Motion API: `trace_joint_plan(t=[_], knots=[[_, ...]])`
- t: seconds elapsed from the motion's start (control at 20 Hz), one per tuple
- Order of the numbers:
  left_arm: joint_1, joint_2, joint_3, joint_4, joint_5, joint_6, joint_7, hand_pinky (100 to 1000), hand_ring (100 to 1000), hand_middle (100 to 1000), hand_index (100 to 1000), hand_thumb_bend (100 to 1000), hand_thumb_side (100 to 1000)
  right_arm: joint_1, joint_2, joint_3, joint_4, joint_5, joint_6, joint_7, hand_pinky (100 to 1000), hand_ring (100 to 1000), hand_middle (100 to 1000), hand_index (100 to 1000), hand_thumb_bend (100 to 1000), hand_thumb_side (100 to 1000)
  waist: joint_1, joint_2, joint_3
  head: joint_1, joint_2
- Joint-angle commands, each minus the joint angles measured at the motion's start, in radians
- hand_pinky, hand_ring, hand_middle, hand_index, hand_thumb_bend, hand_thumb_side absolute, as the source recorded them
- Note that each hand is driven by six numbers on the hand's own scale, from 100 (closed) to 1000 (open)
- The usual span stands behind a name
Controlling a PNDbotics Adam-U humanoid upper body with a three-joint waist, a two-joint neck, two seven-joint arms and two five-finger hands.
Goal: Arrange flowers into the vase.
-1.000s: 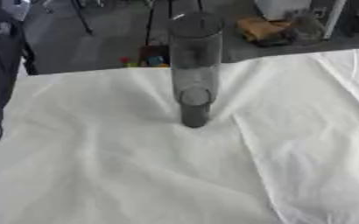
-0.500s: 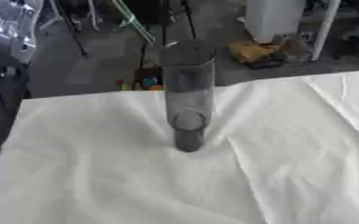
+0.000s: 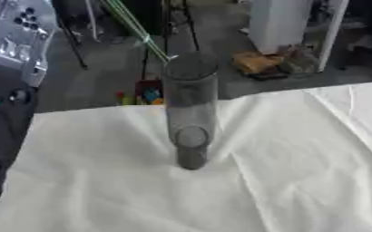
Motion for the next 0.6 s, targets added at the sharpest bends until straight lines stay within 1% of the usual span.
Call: trace_joint_plan(t=[0.05,0.15,0.3,0.6], knots=[[-0.026,0.006,0.005,-0.009,0.013,-0.009,-0.015,100,100,100,100,197,233,-0.011,-0.005,0.002,-0.016,0.001,0.0,0.006,867,825,671,902,100,1000,-0.003,-0.015,-0.003,0.005,-0.005],[-0.029,0.002,0.005,-0.009,0.014,-0.012,-0.021,100,100,100,100,192,233,-0.013,-0.004,0.003,-0.016,0.001,0.0,0.008,867,825,671,902,100,1000,-0.001,-0.012,-0.007,0.007,0.001],[-0.033,0.0,0.005,-0.003,0.003,-0.017,-0.031,100,100,100,100,188,227,-0.015,-0.004,0.005,-0.016,0.001,-0.001,0.012,868,826,670,903,100,1000,0.0,-0.006,-0.013,0.012,-0.001],[-0.041,0.004,0.009,0.001,-0.056,-0.029,-0.062,100,100,100,100,189,208,-0.02,-0.002,0.01,-0.016,0.0,-0.001,0.02,868,826,670,904,100,1000,0.001,0.005,-0.021,0.028,-0.003]])
